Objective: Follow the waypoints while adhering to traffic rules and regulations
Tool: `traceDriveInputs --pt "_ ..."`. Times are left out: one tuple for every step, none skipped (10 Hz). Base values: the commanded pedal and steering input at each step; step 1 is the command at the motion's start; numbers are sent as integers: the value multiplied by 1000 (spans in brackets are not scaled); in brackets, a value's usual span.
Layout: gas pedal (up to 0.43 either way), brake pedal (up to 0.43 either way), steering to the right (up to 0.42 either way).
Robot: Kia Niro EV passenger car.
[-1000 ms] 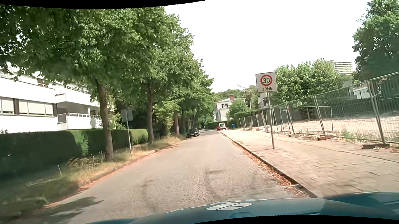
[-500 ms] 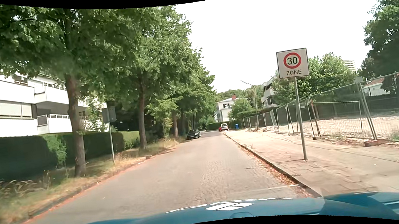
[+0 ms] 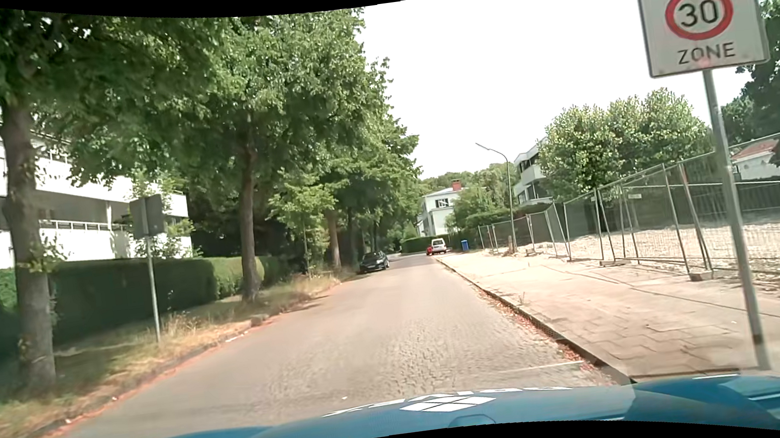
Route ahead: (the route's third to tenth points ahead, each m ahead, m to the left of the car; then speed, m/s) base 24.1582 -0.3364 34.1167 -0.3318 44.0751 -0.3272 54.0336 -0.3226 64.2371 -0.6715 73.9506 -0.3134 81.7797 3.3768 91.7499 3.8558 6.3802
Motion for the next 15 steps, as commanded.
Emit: traceDriveInputs --pt "169 0 4" --pt "169 0 4" --pt "169 0 4" --pt "169 0 4" --pt "169 0 4" --pt "169 0 3" --pt "169 0 2" --pt "169 0 2" --pt "169 0 2" --pt "169 0 2" --pt "169 0 2" --pt "169 0 2" --pt "169 0 3" --pt "169 0 2" --pt "169 0 2"
